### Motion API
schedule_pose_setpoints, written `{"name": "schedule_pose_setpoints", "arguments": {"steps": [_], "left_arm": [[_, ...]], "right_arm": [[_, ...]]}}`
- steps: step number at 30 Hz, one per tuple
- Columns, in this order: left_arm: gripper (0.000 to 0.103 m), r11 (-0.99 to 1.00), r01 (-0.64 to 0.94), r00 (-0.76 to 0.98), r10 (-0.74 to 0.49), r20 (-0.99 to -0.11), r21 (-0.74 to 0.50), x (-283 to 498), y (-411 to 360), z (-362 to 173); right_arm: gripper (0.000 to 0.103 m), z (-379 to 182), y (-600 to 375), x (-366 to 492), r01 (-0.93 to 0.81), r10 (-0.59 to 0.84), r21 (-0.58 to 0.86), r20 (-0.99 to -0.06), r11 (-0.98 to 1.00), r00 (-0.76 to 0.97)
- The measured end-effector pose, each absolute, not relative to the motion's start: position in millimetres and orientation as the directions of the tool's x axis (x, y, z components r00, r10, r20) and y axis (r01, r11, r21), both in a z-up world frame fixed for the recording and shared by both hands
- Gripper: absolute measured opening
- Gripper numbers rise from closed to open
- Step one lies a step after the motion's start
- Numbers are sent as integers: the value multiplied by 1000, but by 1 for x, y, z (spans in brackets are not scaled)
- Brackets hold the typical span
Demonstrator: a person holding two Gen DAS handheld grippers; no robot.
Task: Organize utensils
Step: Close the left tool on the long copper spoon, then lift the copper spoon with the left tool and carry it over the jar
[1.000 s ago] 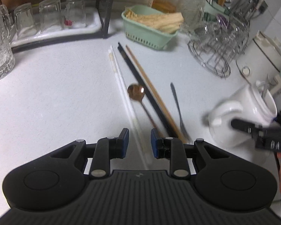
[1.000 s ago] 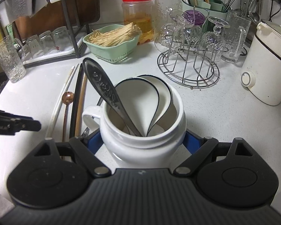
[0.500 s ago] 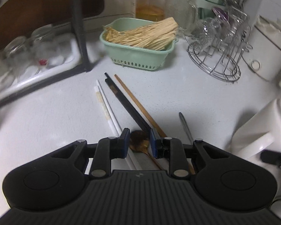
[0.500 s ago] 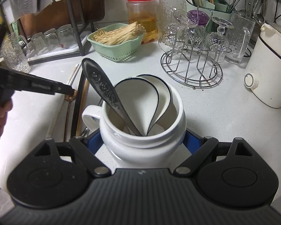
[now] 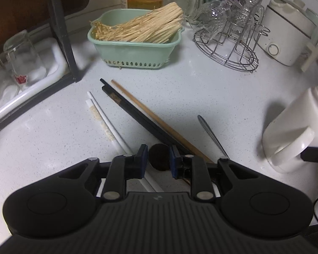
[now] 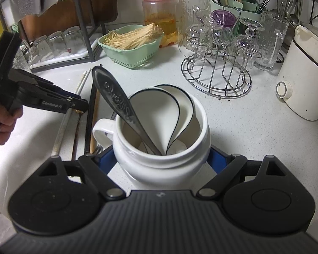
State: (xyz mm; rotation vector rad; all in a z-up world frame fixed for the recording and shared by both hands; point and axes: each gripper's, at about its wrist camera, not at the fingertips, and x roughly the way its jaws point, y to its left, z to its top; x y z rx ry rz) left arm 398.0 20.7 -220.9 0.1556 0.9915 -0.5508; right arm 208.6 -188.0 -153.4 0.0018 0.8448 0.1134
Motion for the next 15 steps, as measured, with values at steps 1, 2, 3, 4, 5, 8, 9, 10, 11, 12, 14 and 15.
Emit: {"name": "schedule_pose_setpoints", "arguments": {"steps": [1, 2, 3, 4, 5, 8, 9, 10, 11, 12, 14, 15], "left_arm": [[14, 855, 500, 417, -375, -828, -136, 399, 23, -221], [13, 857, 493, 409, -382, -829, -152, 401, 26, -220], [11, 857, 489, 402, -388, -829, -164, 402, 27, -220], [8, 859, 482, 398, -392, -830, -175, 403, 29, -220], [8, 860, 475, 390, -397, -831, -188, 403, 31, -220], [5, 858, 459, 368, -420, -830, -231, 403, 34, -217], [4, 859, 454, 366, -422, -829, -237, 401, 35, -216], [3, 860, 452, 367, -423, -828, -239, 399, 35, -215], [3, 860, 449, 369, -426, -826, -243, 396, 35, -213], [2, 861, 444, 373, -431, -822, -249, 393, 35, -210], [1, 859, 440, 380, -443, -812, -263, 386, 35, -201], [1, 859, 438, 385, -446, -808, -265, 382, 34, -197]], "right_arm": [[91, -154, -188, 209, -98, 100, 46, -746, 994, 658], [91, -154, -187, 209, -97, 97, 44, -746, 994, 658], [91, -154, -187, 209, -95, 94, 41, -747, 995, 659], [91, -154, -187, 209, -93, 91, 39, -747, 995, 658], [91, -154, -186, 209, -91, 89, 38, -748, 995, 658], [91, -155, -186, 210, -86, 84, 36, -749, 996, 657], [91, -155, -185, 210, -85, 82, 35, -749, 996, 657], [91, -155, -185, 210, -84, 81, 34, -749, 996, 658], [91, -155, -185, 211, -83, 80, 34, -749, 996, 658], [91, -155, -185, 211, -82, 78, 33, -748, 996, 659], [91, -155, -184, 212, -76, 74, 32, -749, 997, 659], [91, -155, -183, 212, -74, 72, 31, -748, 997, 659]]}}
